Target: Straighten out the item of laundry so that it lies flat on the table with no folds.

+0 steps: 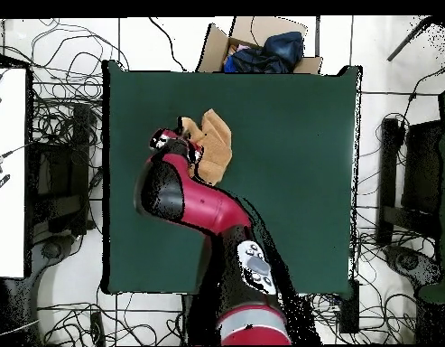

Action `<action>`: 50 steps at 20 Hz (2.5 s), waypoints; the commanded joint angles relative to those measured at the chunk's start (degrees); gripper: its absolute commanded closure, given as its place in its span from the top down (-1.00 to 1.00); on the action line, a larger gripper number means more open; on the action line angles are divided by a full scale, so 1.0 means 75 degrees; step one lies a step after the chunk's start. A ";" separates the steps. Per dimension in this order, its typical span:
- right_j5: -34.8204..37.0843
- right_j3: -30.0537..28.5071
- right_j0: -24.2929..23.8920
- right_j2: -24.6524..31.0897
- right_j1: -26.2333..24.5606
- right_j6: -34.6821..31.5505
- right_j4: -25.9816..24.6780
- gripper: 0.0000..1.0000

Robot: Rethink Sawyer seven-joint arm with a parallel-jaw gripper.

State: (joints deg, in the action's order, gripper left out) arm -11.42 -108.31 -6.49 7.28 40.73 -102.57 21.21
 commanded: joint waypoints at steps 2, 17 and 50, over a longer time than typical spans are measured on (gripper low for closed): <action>0.0574 0.0618 0.0646 0.0177 0.0303 -0.2148 0.1374 -1.00; 0.2616 0.1104 0.0623 -0.0171 0.0973 -0.1963 0.2192 -1.00; 0.7004 -0.1314 -0.5747 0.4141 0.3533 0.2362 0.0014 -1.00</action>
State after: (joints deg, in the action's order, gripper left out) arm 30.29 -113.28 -47.34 30.44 62.57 -99.24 23.99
